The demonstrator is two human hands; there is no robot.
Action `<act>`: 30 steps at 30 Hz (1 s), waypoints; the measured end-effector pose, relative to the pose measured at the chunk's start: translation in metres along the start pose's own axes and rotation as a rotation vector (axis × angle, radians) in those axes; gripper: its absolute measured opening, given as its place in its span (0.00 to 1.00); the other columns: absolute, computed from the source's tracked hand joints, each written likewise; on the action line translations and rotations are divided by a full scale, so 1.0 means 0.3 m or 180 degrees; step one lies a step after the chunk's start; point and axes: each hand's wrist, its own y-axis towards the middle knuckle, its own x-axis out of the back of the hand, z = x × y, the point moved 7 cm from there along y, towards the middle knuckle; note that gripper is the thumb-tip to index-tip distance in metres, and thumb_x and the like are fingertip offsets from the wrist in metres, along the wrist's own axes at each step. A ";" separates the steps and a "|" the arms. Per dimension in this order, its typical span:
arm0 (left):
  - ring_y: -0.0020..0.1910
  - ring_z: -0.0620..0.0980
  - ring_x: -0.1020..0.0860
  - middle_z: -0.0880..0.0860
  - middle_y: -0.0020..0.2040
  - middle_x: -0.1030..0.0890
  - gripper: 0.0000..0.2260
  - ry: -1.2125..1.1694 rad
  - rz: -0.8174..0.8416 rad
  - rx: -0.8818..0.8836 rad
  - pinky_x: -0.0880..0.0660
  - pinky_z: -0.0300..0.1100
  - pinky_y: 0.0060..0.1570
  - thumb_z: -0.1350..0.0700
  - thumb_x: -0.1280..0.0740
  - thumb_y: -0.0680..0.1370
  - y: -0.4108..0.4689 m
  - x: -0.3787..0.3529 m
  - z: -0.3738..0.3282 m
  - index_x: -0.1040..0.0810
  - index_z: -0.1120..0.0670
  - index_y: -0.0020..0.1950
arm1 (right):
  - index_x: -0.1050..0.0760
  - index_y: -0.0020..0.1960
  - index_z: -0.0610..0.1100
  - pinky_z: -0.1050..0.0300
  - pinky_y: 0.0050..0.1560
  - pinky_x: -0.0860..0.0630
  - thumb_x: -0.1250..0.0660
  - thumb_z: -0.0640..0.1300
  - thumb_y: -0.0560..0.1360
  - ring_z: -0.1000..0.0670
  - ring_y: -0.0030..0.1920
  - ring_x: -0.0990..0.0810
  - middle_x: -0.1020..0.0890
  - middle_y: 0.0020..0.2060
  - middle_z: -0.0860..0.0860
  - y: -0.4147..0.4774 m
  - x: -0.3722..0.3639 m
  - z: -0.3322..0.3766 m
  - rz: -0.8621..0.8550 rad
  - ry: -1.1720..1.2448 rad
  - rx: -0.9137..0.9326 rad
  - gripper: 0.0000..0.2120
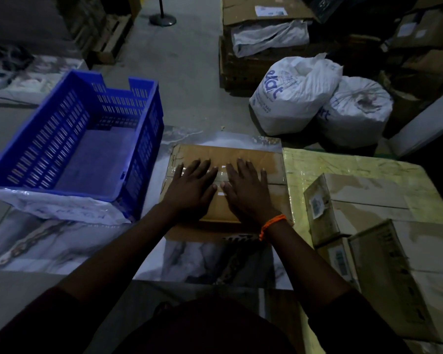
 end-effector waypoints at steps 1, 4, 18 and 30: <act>0.83 0.54 0.51 0.51 0.84 0.46 0.27 0.0016 0.0002 0.0023 0.55 0.60 0.79 0.41 0.52 0.85 0.006 -0.002 0.000 0.43 0.47 0.83 | 0.44 0.83 0.51 0.32 0.78 0.53 0.51 0.62 0.84 0.43 0.83 0.49 0.45 0.83 0.46 0.007 -0.002 0.003 0.0006 0.0022 -0.0029 0.31; 0.83 0.53 0.52 0.50 0.84 0.47 0.27 -0.0048 0.0024 0.0074 0.56 0.60 0.79 0.40 0.54 0.84 0.011 -0.012 0.004 0.42 0.46 0.83 | 0.44 0.83 0.52 0.31 0.78 0.53 0.53 0.64 0.82 0.43 0.83 0.48 0.44 0.83 0.47 0.014 -0.012 0.000 -0.0005 0.0048 -0.0077 0.33; 0.83 0.53 0.58 0.49 0.85 0.55 0.29 0.0161 0.0329 0.0117 0.59 0.61 0.79 0.35 0.56 0.84 0.008 -0.016 0.045 0.52 0.43 0.84 | 0.52 0.84 0.55 0.35 0.79 0.58 0.52 0.65 0.84 0.45 0.84 0.55 0.52 0.84 0.49 -0.003 -0.011 -0.041 0.0309 -0.0005 0.0019 0.32; 0.83 0.53 0.58 0.48 0.84 0.57 0.33 0.0103 0.0146 0.0316 0.54 0.62 0.79 0.32 0.59 0.81 -0.050 -0.021 0.125 0.52 0.42 0.84 | 0.52 0.84 0.58 0.28 0.78 0.58 0.61 0.71 0.79 0.45 0.84 0.57 0.53 0.84 0.51 -0.101 0.005 -0.171 -0.0013 -0.0132 -0.0333 0.37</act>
